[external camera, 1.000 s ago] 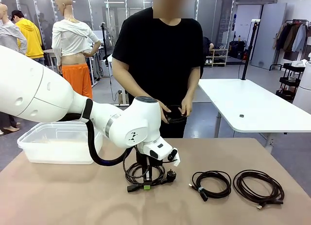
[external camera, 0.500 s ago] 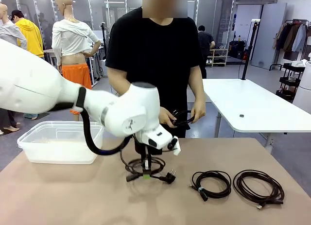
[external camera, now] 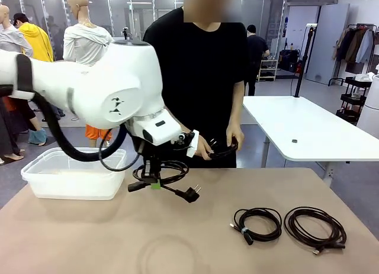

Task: Organize and store the cables.
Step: Place the Power Cable into the Organizing box.

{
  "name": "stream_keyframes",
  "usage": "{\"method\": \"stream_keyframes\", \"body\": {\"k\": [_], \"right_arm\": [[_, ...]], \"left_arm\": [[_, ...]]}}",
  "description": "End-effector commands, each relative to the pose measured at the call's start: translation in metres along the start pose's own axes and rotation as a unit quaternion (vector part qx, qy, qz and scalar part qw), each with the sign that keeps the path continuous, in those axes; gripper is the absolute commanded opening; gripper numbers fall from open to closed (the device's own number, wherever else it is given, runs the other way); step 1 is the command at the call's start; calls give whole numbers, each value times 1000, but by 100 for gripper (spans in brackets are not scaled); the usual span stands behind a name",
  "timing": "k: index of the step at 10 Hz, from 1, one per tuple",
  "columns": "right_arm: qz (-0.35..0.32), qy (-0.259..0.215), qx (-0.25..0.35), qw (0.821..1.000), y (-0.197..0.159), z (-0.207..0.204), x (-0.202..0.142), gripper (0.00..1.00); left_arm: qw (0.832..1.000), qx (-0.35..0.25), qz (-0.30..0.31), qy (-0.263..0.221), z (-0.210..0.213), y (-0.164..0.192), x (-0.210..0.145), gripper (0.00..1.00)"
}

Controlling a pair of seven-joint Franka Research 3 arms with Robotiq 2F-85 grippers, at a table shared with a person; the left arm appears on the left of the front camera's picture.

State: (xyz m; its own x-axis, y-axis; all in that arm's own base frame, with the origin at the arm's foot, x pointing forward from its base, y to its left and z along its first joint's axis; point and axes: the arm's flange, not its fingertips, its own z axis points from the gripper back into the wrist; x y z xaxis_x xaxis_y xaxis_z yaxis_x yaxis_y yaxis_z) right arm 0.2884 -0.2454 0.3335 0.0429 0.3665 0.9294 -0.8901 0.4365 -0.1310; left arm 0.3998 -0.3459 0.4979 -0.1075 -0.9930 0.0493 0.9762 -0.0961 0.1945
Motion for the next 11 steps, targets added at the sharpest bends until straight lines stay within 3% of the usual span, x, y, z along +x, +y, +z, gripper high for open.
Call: {"method": "stream_keyframes", "body": {"k": [1,5,6,7,8,9,11], "right_arm": [[-13,4,0,1000,1,1,5,100],[-13,4,0,1000,1,1,5,100],[-13,4,0,1000,1,1,5,100],[-13,4,0,1000,1,1,5,100],[-13,4,0,1000,1,1,5,100],[-13,4,0,1000,1,1,5,100],[-13,4,0,1000,1,1,5,100]], "left_arm": [[1000,-3,1,6,-4,8,9,0],[1000,-3,1,6,-4,8,9,0],[1000,-8,-4,-1,-9,3,6,18],[999,18,-37,1,3,29,-26,18],[994,-8,-108,-29,8,44,-63,18],[991,43,-125,-25,10,64,-103,18],[993,109,-43,-6,8,115,-186,18]]}}
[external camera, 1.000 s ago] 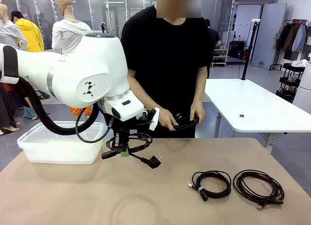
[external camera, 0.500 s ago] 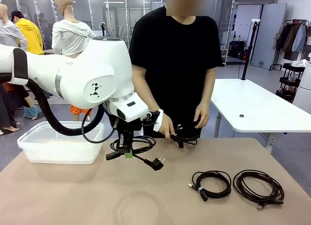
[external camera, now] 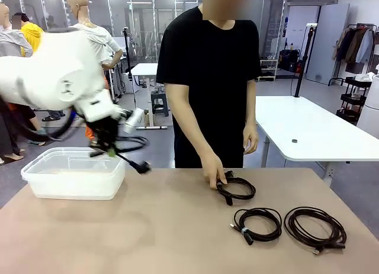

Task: Organize and store the cables.
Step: Place the Power Cable into the Organizing box.

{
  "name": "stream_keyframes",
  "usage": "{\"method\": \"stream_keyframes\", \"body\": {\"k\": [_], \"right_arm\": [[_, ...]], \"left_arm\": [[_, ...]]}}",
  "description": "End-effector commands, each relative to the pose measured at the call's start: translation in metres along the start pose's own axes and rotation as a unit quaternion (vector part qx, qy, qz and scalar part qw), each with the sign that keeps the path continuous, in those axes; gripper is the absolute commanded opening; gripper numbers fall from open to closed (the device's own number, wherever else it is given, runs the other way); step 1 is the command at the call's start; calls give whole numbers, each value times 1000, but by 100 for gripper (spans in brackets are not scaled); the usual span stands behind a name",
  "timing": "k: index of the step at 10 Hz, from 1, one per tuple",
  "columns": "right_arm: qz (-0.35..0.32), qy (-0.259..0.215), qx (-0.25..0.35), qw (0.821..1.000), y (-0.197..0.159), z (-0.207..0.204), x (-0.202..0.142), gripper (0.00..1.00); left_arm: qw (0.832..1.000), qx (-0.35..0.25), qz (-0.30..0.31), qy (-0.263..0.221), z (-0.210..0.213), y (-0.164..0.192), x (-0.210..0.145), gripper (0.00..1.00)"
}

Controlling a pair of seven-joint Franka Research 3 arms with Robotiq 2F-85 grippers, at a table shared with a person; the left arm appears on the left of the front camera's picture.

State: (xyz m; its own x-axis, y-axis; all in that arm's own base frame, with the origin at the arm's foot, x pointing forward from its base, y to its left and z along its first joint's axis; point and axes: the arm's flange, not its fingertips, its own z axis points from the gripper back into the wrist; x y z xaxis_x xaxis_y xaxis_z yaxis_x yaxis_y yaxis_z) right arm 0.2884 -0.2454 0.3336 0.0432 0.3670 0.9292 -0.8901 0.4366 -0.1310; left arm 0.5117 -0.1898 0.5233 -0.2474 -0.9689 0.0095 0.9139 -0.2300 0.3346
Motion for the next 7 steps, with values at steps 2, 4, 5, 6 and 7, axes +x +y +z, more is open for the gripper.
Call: {"method": "stream_keyframes", "body": {"k": [2,4,5,6,7], "right_arm": [[-13,3,0,1000,1,1,4,100],[-13,3,0,1000,1,1,4,100],[-13,3,0,1000,1,1,4,100],[-13,3,0,1000,1,1,4,100],[-13,3,0,1000,1,1,4,100]], "left_arm": [[997,68,25,-9,-16,34,-98,18],[999,39,31,6,-21,39,-148,18],[998,28,47,7,-30,43,-166,18],[998,16,62,17,-38,43,-175,18],[997,0,71,24,-50,43,-180,18]]}}
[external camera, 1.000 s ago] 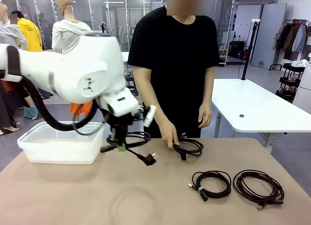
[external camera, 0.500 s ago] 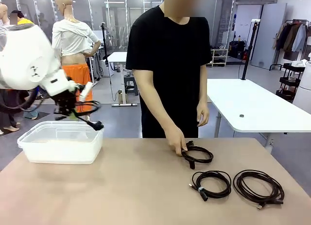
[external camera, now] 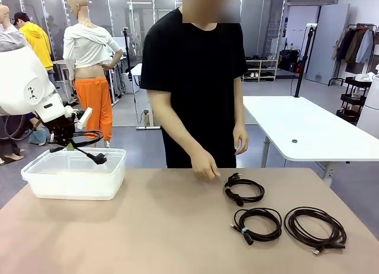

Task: Organize and store the cables.
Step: Place the Power Cable into the Organizing box.

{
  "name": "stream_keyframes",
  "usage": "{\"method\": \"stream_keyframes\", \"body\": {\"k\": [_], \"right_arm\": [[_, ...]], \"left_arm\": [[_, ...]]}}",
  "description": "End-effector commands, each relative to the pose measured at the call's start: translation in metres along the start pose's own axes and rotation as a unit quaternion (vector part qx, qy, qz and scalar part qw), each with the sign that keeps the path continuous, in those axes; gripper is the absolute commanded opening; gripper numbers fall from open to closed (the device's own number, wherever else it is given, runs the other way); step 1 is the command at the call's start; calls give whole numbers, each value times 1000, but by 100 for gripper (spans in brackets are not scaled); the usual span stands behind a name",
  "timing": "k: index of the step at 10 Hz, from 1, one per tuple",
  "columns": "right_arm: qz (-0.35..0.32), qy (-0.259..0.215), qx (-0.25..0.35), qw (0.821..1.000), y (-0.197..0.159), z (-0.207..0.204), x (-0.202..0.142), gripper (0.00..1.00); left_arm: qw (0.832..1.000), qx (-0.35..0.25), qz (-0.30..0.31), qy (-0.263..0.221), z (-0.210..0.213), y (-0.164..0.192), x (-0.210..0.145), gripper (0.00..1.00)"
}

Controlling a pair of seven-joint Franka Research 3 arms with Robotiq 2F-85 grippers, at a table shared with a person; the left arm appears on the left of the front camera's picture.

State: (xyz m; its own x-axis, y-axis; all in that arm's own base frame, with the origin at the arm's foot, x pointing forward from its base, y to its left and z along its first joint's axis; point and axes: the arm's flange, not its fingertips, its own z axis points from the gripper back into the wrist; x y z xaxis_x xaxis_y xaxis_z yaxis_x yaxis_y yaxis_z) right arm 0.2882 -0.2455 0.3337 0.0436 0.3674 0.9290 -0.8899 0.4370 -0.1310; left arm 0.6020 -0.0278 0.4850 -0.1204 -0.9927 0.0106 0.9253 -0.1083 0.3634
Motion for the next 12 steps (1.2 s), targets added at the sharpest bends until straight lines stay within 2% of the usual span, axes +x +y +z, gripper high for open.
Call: {"method": "stream_keyframes", "body": {"k": [1,3,5,6,7,8,9,10,12], "right_arm": [[-13,3,0,1000,1,1,4,100],[-13,3,0,1000,1,1,4,100],[-13,3,0,1000,1,1,4,100],[-13,3,0,1000,1,1,4,100],[-13,3,0,1000,1,1,4,100],[-13,3,0,1000,1,1,4,100],[-13,3,0,1000,1,1,4,100],[-13,3,0,1000,1,1,4,100],[-13,3,0,1000,1,1,4,100]], "left_arm": [[999,-37,15,12,-17,13,-1,18],[997,-69,20,27,-49,18,2,18],[996,-85,21,28,-58,17,4,18],[995,-88,23,29,-59,16,4,29],[995,-90,27,31,-62,16,3,52],[994,-98,36,28,-64,13,1,66],[994,-96,40,22,-64,13,0,89],[995,-93,43,17,-64,12,-2,100],[995,-88,56,8,-63,10,-5,100]]}}
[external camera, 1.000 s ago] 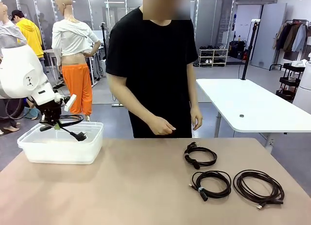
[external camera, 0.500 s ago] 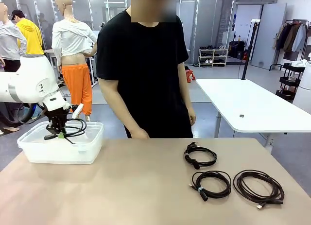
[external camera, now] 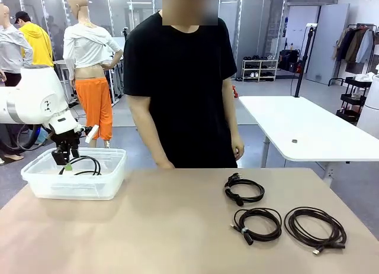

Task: Organize and store the cables.
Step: Place the Power Cable into the Organizing box.

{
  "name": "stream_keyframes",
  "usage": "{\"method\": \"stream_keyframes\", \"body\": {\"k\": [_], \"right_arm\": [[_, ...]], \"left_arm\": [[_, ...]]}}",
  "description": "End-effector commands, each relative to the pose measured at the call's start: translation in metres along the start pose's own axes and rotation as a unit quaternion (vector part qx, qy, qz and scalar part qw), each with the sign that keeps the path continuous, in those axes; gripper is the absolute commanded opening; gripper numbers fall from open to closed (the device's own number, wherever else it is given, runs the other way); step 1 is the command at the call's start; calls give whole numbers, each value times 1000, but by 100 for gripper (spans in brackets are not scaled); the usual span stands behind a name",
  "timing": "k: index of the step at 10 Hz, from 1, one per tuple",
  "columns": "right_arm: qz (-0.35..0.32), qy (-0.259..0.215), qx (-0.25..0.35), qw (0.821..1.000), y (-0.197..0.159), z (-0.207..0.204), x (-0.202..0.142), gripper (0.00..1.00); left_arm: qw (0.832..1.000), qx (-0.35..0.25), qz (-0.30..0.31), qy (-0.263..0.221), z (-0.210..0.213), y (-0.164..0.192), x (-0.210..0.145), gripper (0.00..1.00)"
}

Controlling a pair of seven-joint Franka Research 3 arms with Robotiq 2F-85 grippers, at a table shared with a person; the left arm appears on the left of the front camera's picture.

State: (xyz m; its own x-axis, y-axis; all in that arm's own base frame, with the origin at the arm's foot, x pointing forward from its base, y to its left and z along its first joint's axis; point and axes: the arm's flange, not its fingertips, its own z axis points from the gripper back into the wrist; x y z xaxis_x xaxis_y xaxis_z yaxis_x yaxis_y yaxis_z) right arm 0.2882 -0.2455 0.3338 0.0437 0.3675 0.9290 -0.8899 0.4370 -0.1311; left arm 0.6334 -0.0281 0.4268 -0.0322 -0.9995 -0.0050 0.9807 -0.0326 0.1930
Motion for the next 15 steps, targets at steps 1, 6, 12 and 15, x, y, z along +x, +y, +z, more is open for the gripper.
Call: {"method": "stream_keyframes", "body": {"k": [1,6,12,15], "right_arm": [[-13,3,0,1000,1,1,4,100],[-13,3,0,1000,1,1,4,100],[-13,3,0,1000,1,1,4,100],[-13,3,0,1000,1,1,4,100]], "left_arm": [[1000,-2,19,-15,2,-2,-1,98],[1000,-6,20,-10,-5,-4,-2,100],[1000,-7,26,-13,-6,-7,0,100],[990,-50,103,-82,59,-55,-13,100]]}}
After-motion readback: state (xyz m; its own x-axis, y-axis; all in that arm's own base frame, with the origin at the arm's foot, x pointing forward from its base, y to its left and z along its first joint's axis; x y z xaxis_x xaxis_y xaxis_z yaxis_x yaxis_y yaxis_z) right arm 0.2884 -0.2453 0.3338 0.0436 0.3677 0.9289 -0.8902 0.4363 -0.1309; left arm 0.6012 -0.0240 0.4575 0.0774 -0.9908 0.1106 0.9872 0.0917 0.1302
